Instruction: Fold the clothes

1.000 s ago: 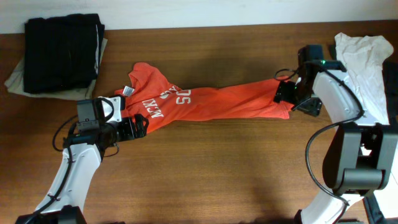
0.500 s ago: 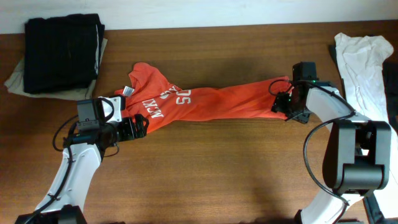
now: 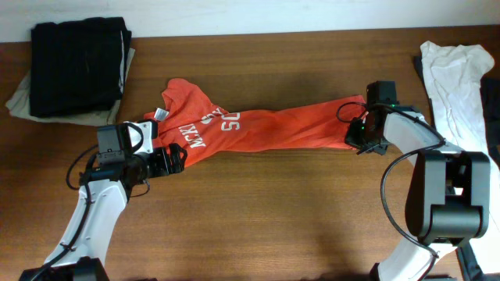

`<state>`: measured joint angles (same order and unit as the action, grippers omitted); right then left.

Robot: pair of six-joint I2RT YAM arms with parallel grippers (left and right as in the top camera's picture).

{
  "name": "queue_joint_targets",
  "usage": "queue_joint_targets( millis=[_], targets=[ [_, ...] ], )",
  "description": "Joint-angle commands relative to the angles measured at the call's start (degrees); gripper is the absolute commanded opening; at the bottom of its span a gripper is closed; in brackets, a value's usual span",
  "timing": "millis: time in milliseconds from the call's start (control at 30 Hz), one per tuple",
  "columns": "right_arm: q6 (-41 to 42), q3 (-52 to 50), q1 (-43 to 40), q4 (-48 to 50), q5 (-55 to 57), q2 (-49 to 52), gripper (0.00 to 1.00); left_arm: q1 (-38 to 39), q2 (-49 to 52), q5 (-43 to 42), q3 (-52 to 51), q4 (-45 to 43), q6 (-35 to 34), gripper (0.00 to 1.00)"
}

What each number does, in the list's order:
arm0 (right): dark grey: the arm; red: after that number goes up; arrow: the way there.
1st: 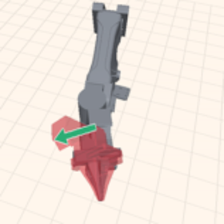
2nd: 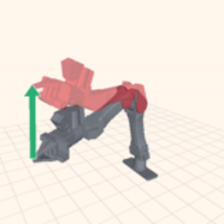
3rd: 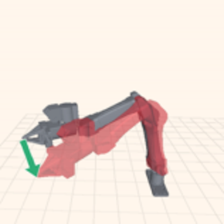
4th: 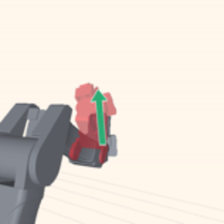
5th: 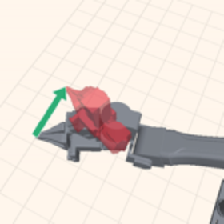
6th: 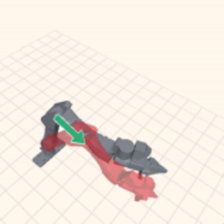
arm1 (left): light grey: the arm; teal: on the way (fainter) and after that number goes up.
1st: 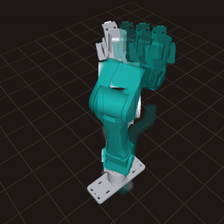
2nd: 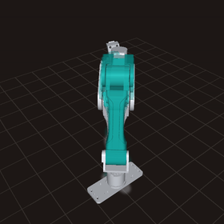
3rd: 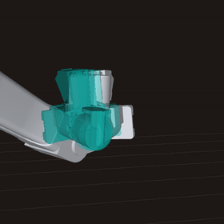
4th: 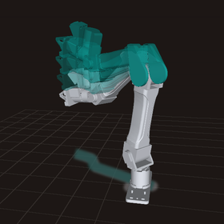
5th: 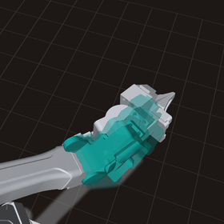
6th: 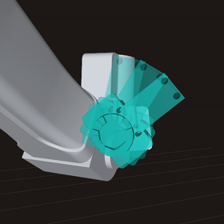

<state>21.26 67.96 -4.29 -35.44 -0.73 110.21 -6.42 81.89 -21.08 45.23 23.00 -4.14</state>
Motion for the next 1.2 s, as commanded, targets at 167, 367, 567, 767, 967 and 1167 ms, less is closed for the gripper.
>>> queue_joint_targets(
  millis=[167,367,567,767,967,1167],
  targets=[
    [1.8,13.2,0.1,-13.6,-0.1,-14.1,0.04,-0.2,0.2,-1.0,0.8,0.3,0.7,0.99],
    [1.8,31.3,-2.3,-15.5,4.4,-21.9,0.04,-0.2,0.2,-1.0,0.8,1.5,0.7,0.99],
    [1.8,36.2,-3.9,-17.3,3.8,-21.1,0.04,0.0,1.4,-3.4,0.7,3.8,0.7,0.99],
    [1.8,36.2,-3.5,-18.4,-3.1,-17.2,0.04,6.4,6.8,-11.3,0.7,2.3,0.7,0.99],
    [1.7,36.2,-3.4,-20.1,-5.3,-16.6,0.04,17.6,10.1,-13.5,0.8,-4.6,0.7,0.99],
    [1.7,36.2,-3.4,-24.4,-5.3,-16.6,0.04,24.4,10.1,-10.5,0.9,-16.9,-4.6,0.99]
  ],
)
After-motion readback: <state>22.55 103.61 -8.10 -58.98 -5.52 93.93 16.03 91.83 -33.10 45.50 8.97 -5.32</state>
